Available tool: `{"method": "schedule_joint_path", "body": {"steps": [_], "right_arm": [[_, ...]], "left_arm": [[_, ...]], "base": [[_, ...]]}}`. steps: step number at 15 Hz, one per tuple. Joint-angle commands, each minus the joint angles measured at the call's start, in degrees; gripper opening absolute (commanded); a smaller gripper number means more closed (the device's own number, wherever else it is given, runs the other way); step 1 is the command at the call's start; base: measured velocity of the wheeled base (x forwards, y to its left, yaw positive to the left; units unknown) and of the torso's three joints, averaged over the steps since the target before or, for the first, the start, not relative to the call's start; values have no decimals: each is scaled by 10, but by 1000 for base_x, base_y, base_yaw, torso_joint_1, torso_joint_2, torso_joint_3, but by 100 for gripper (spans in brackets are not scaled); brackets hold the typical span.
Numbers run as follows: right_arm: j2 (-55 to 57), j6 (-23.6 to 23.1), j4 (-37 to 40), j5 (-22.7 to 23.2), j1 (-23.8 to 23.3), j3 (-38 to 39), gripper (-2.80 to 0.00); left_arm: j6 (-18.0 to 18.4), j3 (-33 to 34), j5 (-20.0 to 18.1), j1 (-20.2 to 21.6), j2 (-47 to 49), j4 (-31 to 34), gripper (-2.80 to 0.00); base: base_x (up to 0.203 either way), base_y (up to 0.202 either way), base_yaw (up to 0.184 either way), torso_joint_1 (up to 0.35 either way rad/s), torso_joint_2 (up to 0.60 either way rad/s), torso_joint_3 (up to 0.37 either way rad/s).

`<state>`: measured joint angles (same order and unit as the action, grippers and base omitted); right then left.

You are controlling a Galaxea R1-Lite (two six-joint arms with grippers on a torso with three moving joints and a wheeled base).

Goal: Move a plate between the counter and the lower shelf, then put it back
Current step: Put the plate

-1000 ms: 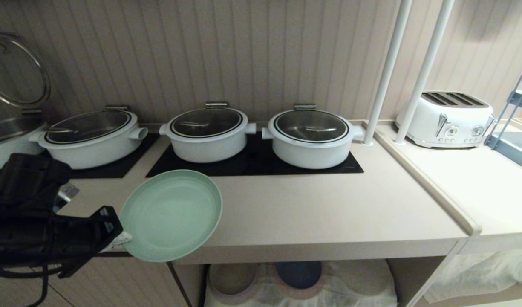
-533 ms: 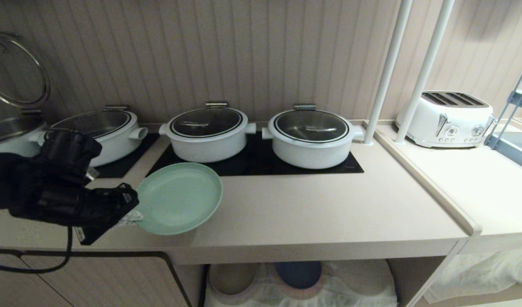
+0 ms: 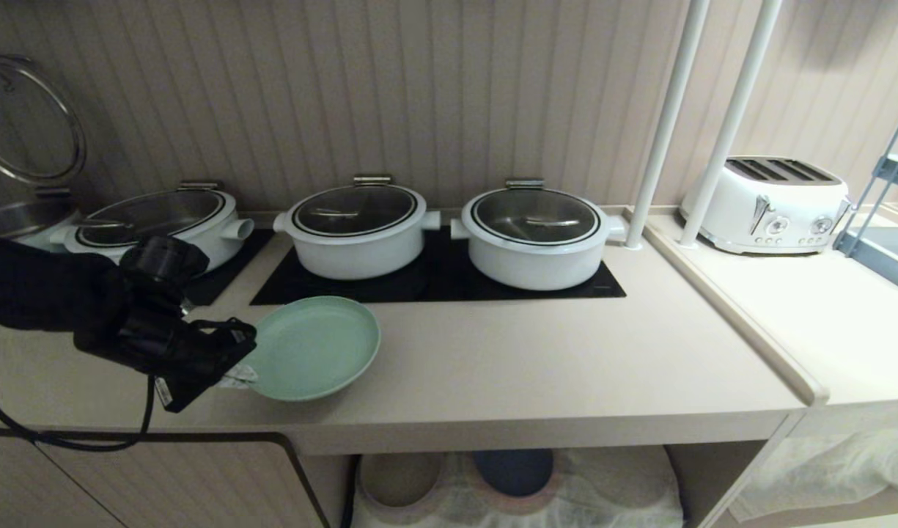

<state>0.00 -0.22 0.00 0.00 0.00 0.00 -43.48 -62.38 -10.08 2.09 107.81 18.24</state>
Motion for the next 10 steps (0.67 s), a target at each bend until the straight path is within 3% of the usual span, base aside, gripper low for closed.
{"method": "schedule_joint_path", "body": {"steps": [1,4,10], "right_arm": [[0,0,0,0,0,0,-280],[0,0,0,0,0,0,-280],[0,0,0,0,0,0,-280]], "left_arm": [[-7,-19,-1,13,31,1,-280],[-41,-43,-1,17,59,2,-280],[-44,-49,-2,14,80,0,-280]], "base": [[0,0,0,0,0,0],[0,0,0,0,0,0],[0,0,0,0,0,0]]}}
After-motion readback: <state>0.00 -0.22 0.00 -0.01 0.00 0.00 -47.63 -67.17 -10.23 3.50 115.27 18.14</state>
